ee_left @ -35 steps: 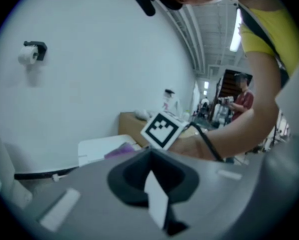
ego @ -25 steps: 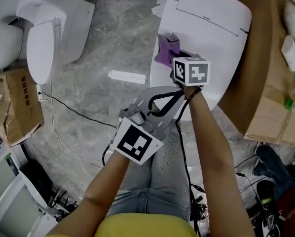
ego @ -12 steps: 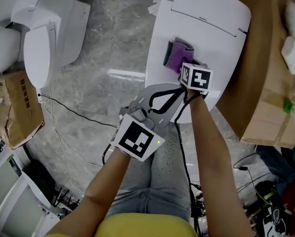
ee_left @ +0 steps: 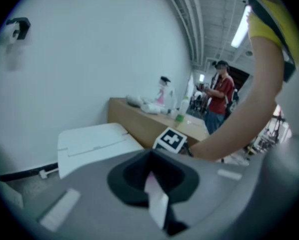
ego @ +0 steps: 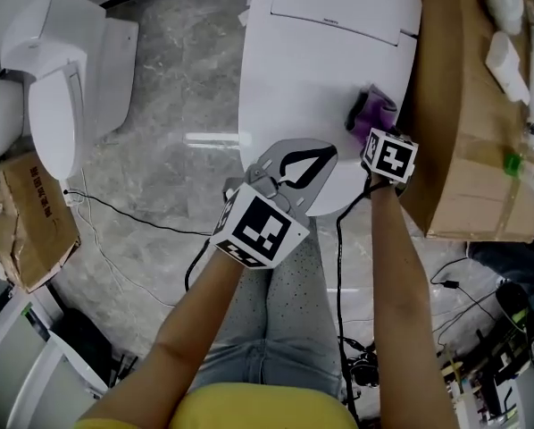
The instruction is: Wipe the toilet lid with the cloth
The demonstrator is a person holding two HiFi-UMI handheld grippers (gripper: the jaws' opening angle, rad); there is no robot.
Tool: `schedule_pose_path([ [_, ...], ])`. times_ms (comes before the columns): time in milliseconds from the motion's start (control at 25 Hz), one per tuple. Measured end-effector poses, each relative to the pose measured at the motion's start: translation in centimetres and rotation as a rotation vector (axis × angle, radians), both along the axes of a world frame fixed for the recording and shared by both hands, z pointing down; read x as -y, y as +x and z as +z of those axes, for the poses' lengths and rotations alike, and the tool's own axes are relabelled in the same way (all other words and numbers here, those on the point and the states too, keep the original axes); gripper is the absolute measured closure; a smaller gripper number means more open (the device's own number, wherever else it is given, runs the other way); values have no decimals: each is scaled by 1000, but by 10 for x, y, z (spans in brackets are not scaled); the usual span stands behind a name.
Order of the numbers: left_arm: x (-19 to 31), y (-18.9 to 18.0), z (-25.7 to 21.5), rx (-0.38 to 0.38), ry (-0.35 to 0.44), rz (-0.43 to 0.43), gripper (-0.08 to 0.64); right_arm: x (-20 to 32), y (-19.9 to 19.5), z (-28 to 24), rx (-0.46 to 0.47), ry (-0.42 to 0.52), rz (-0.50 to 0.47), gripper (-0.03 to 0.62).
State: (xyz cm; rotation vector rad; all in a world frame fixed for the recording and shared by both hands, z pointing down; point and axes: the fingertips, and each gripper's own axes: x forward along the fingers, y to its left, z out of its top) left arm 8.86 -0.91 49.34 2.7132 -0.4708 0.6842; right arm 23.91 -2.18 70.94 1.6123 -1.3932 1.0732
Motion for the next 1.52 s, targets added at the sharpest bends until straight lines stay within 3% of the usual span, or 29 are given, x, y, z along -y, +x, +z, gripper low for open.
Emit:
schedule_pose_path([
  [160,-18,8,17,46,-23,41,564,-27,33,-4,-128,-56,60,552],
  [280,-36,6,22,56,-46,62,564,-35,30,-24,-120,8,75,552],
  [480,-60,-11,17,49,-53,60,564,-35,-33,-94,-18,219,-131,552],
  [600,-69,-32,11,55,-34,43,565,-40,-97,-127,123,297,-285,552],
  [720,-78,-54,1,60,-7,19,565,-46,-162,-140,349,332,-393,552],
  [840,-88,-77,-4,76,1,-3,565,-51,-222,-124,639,296,-409,552],
  [920,-94,-92,-2,94,-6,-18,565,-53,-252,-97,744,237,-414,552],
  [1000,-98,-106,4,117,-18,-30,564,-57,-271,-57,717,159,-433,552],
  [1160,-102,-119,9,133,-28,-44,563,-66,-259,5,497,27,-371,552],
  [1360,-104,-114,8,115,-23,-21,564,-75,-227,9,370,14,-303,552],
  [1520,-104,-96,3,88,-14,8,564,-98,-176,11,287,-7,-249,552],
])
